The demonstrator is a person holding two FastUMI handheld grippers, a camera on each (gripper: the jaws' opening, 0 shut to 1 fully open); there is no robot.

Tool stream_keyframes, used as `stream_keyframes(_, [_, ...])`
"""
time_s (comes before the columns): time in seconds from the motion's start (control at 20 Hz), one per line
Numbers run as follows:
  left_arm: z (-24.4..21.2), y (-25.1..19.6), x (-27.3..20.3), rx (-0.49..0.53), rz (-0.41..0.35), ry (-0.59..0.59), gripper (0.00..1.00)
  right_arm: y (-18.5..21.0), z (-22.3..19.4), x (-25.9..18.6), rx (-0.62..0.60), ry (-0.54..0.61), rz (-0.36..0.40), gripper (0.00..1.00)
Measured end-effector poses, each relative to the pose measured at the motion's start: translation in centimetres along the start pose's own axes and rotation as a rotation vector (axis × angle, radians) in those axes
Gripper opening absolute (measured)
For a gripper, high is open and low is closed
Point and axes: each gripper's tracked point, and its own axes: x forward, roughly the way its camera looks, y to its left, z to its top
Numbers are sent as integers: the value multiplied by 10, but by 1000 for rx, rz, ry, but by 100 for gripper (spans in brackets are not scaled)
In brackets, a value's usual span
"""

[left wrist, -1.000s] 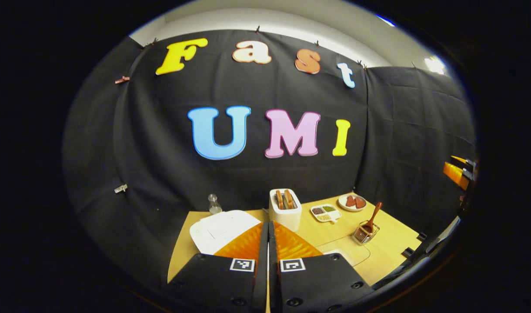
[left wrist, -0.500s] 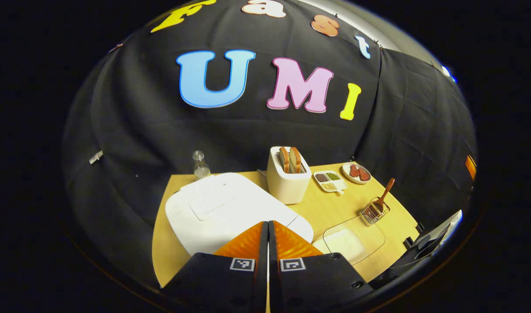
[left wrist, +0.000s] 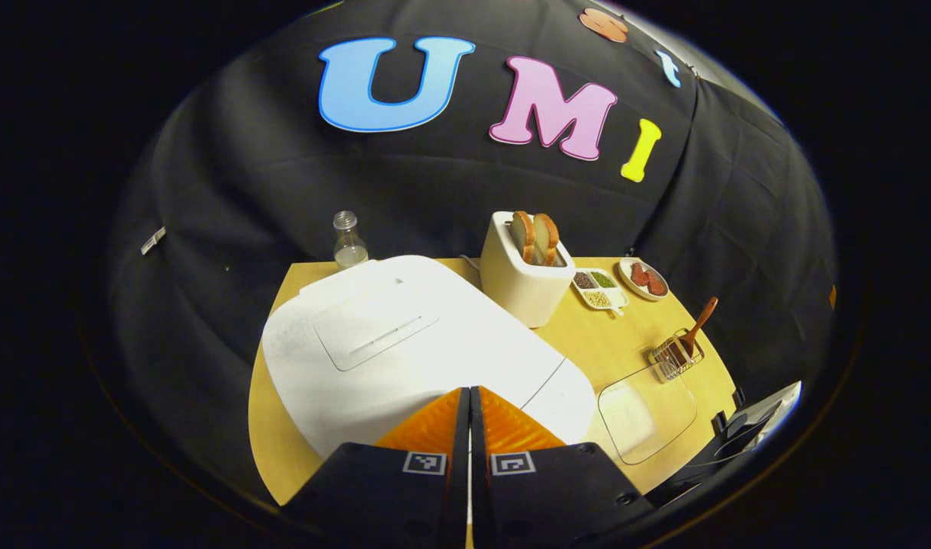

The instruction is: Close the left gripper, press the button to open the rice cooker; take a wooden spoon from the chopstick holder with the right hand, scoop a spoonful of rice and pour it into the rice cooker, then put the wooden spoon back into the chopstick holder.

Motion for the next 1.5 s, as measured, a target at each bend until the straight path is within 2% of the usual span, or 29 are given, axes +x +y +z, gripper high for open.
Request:
stream_keyframes(0.4, [-16, 1, 5, 42, 12, 77, 8, -3, -10, 12, 8, 28, -21, 98])
stream_keyframes(0.95, [-14, 2, 5, 92, 68, 56, 10, 3, -17, 9, -15, 35, -14, 98])
stream_keyframes(1.3, [45, 7, -31, 147, 161, -147, 8, -13, -16, -1, -19, 29, -33, 98])
stream_keyframes(1.35, [53, 9, -36, 157, 178, -185, 10, -15, -14, -3, -22, 25, -35, 98])
stream_keyframes(1.5, [84, 16, -57, 174, 245, -299, 8, -19, -13, -8, -23, 19, -34, 98])
